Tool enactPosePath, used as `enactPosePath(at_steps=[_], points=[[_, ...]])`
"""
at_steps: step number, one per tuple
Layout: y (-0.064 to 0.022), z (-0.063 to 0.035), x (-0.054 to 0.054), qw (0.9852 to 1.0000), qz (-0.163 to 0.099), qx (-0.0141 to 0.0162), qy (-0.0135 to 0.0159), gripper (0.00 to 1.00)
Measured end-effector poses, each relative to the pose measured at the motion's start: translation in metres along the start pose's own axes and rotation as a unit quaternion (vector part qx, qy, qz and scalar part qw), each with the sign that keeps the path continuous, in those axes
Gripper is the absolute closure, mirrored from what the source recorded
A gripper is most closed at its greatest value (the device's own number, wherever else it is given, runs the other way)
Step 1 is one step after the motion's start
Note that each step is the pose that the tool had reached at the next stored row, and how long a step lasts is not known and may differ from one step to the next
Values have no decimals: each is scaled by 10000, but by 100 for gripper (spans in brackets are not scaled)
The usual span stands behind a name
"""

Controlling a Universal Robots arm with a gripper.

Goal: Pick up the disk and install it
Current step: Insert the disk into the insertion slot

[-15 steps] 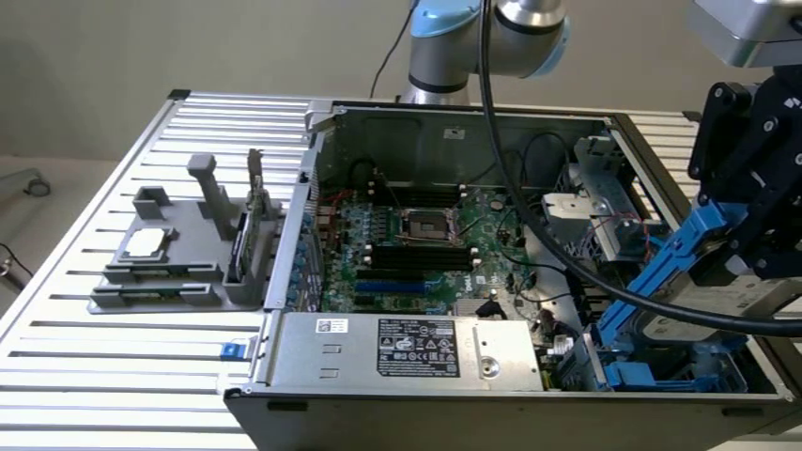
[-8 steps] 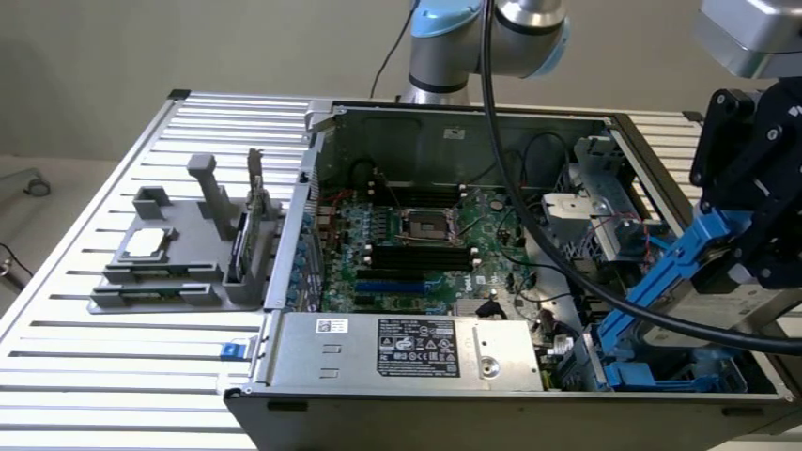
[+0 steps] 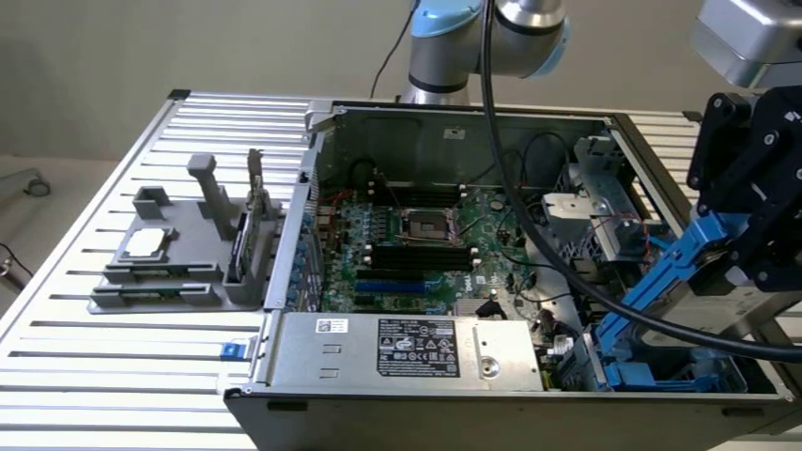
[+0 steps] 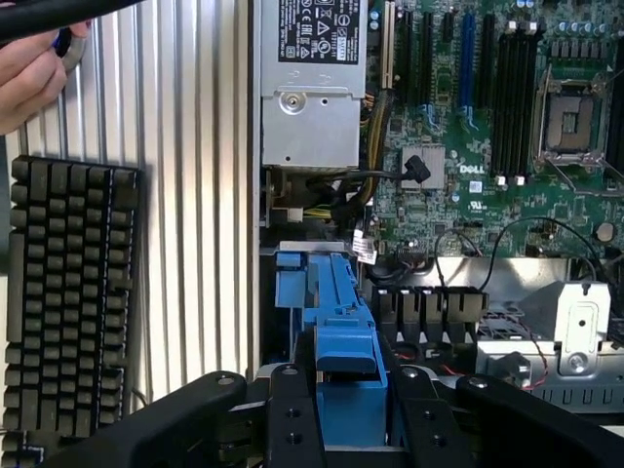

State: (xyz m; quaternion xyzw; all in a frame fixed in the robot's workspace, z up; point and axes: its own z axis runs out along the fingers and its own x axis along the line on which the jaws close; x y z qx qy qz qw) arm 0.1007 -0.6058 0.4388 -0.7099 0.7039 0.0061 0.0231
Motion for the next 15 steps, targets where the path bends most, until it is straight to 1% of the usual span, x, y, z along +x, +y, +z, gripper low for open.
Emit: enactPosePath(at_steps=[3, 4, 10, 15], points=[[0, 11, 0, 10000, -20, 0, -30, 67], [0, 13, 0, 10000, -26, -1, -35, 67], [-8, 24, 3, 10000, -76, -3, -47, 67], [-12, 48, 5, 9999, -114, -4, -66, 67]])
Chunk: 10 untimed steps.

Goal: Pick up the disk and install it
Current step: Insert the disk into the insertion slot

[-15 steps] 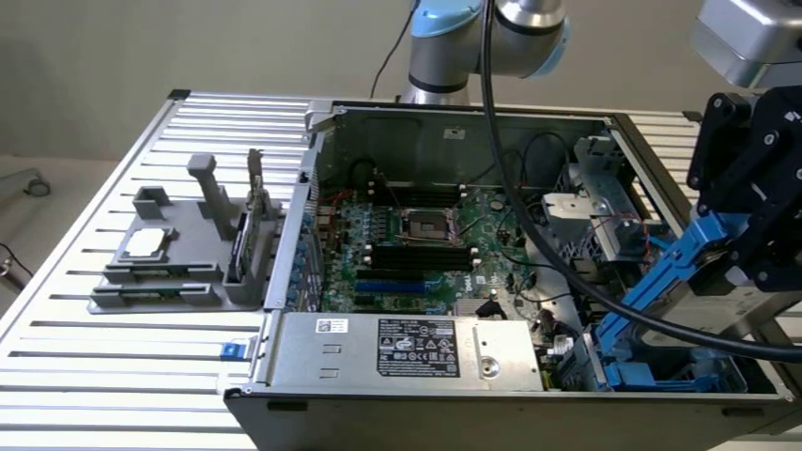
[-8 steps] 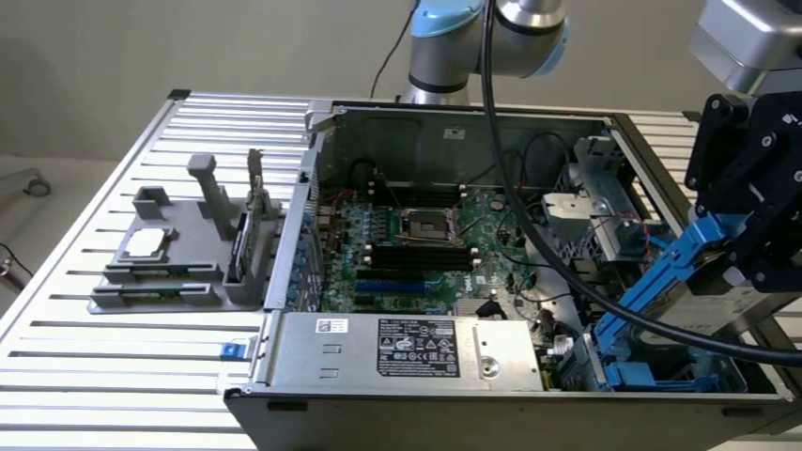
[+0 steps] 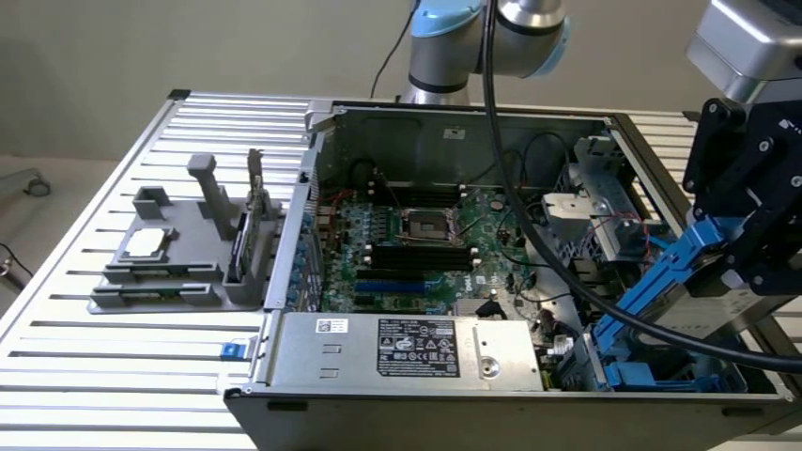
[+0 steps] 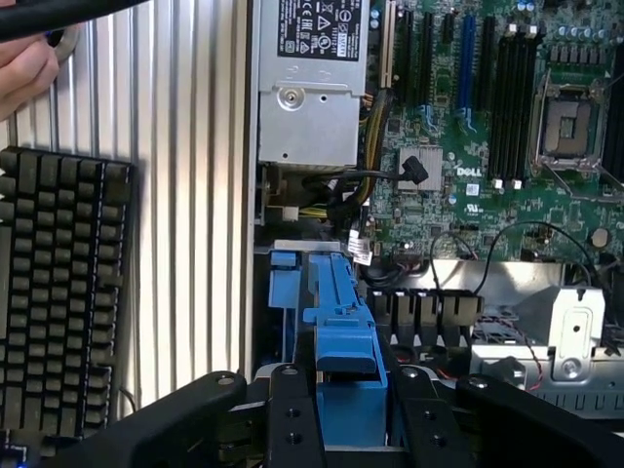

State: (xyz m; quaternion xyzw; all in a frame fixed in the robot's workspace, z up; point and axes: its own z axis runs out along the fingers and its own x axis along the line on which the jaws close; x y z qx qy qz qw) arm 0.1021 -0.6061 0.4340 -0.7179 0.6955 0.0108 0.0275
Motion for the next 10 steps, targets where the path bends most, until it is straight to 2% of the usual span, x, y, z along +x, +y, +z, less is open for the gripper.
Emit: enactPosePath(at_steps=[10], points=[[-14, 41, 9, 10000, -68, -3, -44, 67]])
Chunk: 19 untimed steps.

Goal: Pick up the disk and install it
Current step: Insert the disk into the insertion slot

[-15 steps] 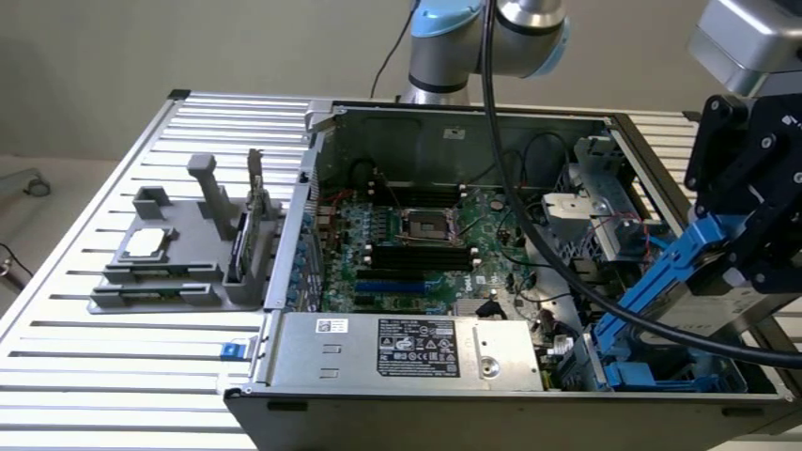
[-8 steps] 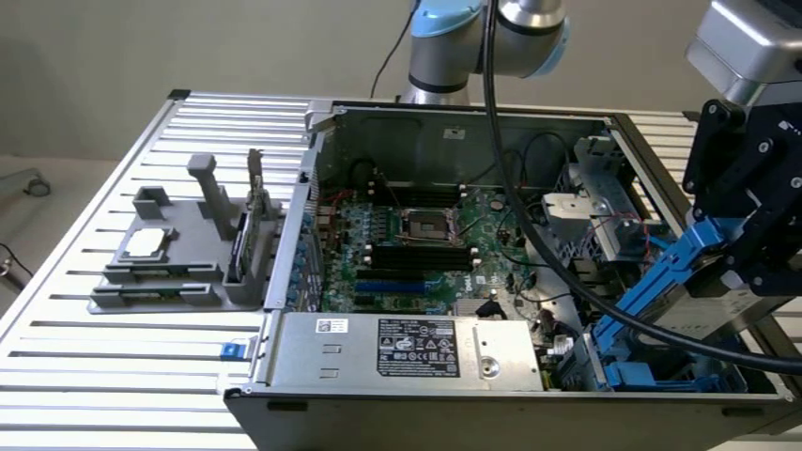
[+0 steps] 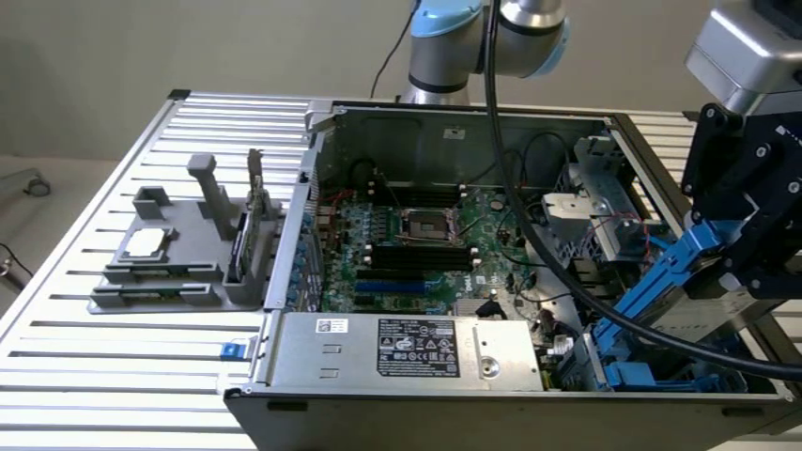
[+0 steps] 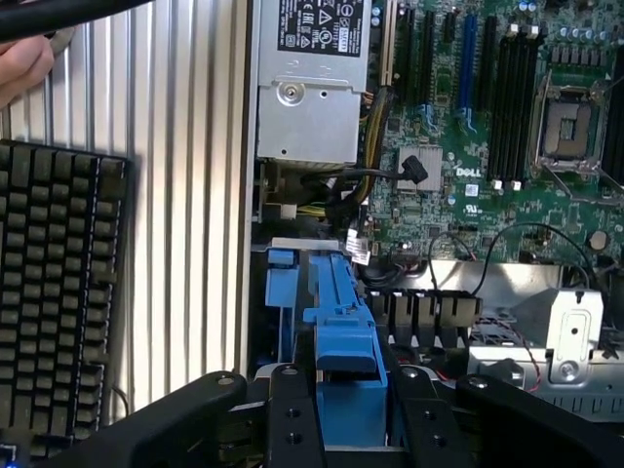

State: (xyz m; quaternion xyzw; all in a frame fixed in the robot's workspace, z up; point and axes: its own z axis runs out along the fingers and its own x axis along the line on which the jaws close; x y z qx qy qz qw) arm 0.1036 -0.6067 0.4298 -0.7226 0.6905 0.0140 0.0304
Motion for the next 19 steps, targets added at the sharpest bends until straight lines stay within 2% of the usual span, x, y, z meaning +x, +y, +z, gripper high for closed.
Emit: enactPosePath(at_steps=[7, 19], points=[[-1, 42, 17, 10000, -34, 1, -30, 67], [0, 43, 19, 10000, -35, -13, -31, 67]])
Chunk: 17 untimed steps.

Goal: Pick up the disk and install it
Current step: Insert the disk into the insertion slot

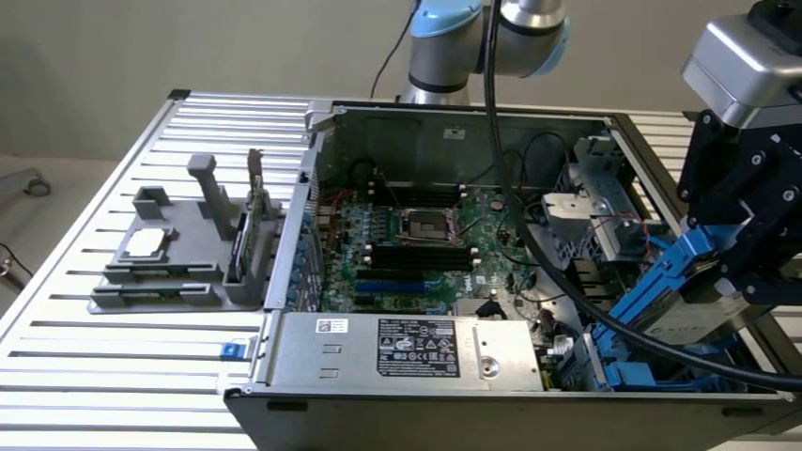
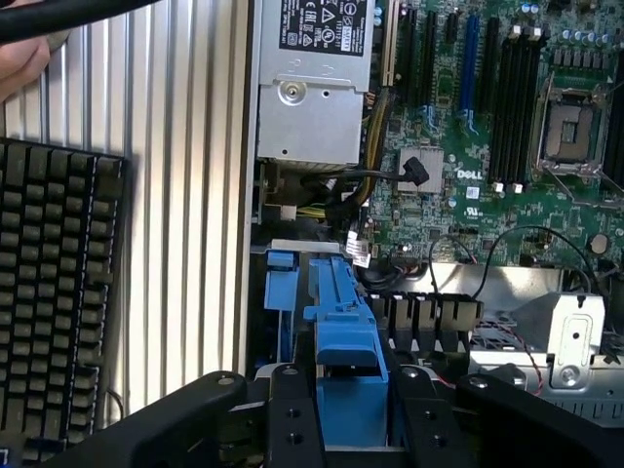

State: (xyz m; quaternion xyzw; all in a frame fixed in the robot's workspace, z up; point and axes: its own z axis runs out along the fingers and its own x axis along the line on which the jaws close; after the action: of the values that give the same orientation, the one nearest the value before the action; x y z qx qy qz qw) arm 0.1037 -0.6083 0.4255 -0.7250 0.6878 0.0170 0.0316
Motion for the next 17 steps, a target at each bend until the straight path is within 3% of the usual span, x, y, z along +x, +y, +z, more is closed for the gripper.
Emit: enactPosePath(at_steps=[11, 17], points=[[1, 31, 2, 10000, 4, -62, -3, 67], [-2, -10, 0, 10000, 3, -73, -19, 67]])
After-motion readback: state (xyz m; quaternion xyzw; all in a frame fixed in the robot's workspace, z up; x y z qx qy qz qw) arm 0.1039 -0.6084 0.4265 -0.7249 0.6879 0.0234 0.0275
